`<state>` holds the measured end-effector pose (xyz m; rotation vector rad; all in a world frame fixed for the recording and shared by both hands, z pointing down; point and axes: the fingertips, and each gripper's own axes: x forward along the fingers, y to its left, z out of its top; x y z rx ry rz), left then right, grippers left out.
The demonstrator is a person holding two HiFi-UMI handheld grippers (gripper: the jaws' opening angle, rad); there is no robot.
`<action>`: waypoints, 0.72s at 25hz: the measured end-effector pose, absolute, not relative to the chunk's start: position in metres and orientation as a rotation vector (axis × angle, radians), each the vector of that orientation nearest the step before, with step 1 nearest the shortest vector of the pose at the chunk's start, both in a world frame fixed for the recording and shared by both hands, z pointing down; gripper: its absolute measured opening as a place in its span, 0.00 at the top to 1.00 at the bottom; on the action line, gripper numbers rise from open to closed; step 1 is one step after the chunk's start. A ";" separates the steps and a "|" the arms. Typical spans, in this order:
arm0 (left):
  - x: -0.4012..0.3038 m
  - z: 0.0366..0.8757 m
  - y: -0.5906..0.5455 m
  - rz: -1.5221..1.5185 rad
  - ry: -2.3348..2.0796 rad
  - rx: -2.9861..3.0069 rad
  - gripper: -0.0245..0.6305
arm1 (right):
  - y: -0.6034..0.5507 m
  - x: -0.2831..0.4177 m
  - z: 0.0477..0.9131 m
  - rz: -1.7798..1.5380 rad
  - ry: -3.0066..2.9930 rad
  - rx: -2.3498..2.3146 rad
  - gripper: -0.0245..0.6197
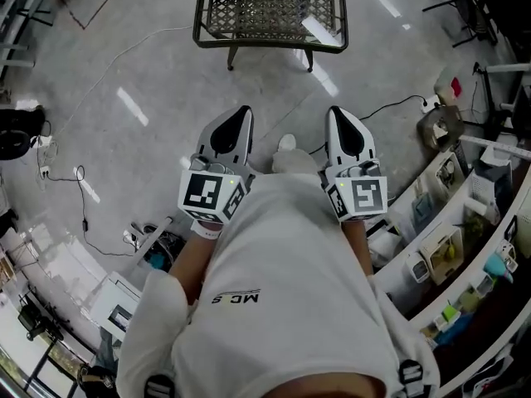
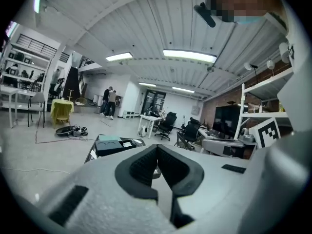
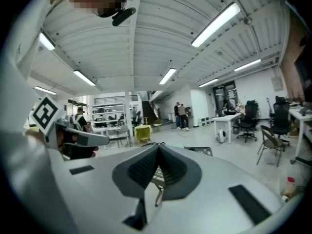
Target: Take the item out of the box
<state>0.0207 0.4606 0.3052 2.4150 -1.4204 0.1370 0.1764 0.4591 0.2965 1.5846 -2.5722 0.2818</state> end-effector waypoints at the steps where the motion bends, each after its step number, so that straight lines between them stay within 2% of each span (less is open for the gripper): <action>1: 0.022 0.304 0.452 0.138 -1.451 2.406 0.92 | 0.452 0.178 0.296 0.274 -2.610 1.535 0.94; 10: 0.037 0.317 0.401 0.111 -1.506 2.273 0.92 | 0.373 0.204 0.309 0.245 -2.642 1.466 0.94; 18: -0.009 0.324 0.277 0.052 -1.435 2.280 0.92 | 0.258 0.150 0.326 0.273 -2.589 1.441 0.91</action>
